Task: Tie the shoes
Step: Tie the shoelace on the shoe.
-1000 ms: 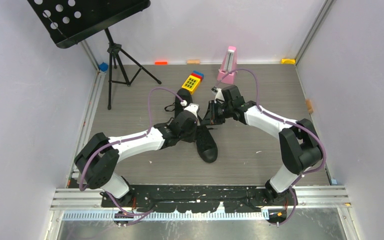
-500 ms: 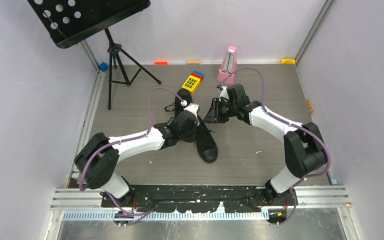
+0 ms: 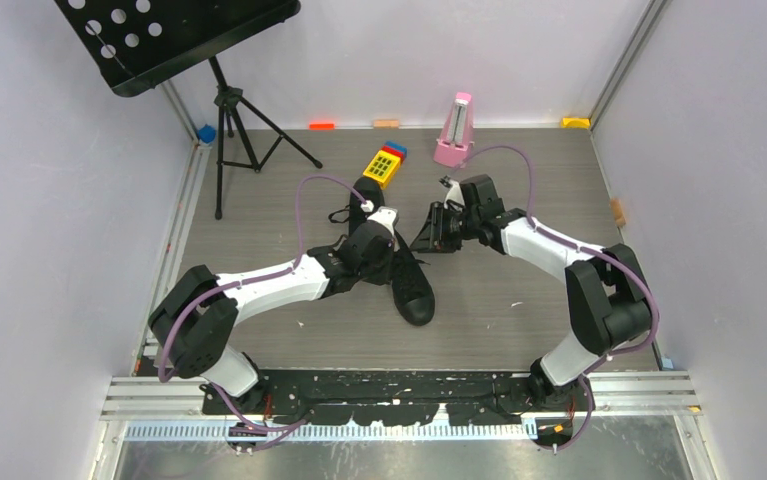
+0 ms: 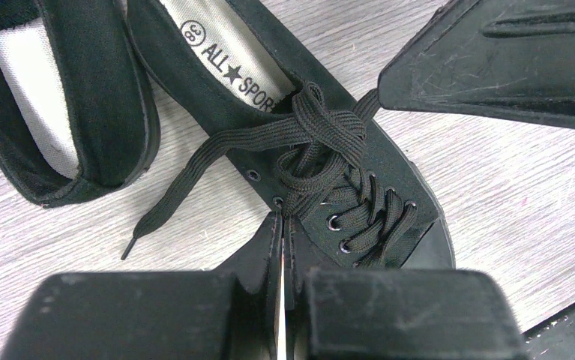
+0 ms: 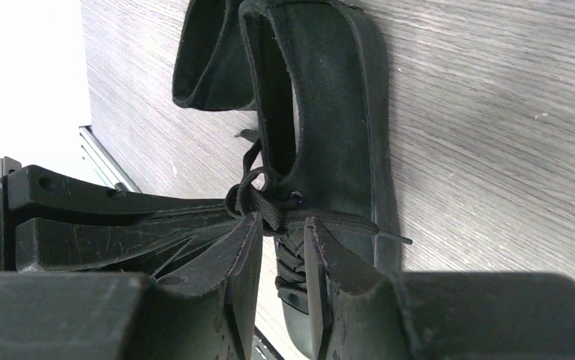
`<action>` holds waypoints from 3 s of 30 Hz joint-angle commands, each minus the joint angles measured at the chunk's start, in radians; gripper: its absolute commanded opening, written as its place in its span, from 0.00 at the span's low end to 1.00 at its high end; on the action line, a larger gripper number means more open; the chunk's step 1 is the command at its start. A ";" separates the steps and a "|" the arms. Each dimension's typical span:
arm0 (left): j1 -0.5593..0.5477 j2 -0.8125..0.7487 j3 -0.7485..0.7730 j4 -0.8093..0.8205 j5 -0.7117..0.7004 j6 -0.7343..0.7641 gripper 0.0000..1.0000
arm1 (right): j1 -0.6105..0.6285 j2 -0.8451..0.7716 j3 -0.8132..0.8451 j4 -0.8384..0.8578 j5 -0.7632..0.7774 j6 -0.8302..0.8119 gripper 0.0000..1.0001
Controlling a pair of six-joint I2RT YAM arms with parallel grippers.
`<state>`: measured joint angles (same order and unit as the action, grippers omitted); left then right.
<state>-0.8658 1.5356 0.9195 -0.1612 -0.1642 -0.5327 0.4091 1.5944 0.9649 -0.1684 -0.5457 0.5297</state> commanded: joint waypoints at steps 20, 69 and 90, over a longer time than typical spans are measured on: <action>0.002 -0.029 0.030 0.025 -0.015 0.021 0.00 | 0.032 0.056 0.009 0.073 -0.068 0.008 0.31; 0.002 -0.011 0.039 0.042 -0.051 0.005 0.00 | 0.042 0.007 0.107 -0.128 0.219 -0.120 0.00; 0.007 0.081 0.011 0.028 -0.128 -0.045 0.00 | 0.048 -0.037 -0.089 -0.036 0.429 -0.106 0.00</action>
<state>-0.8635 1.5974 0.9360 -0.1547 -0.2401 -0.5686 0.4500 1.6054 0.8917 -0.2508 -0.1928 0.4240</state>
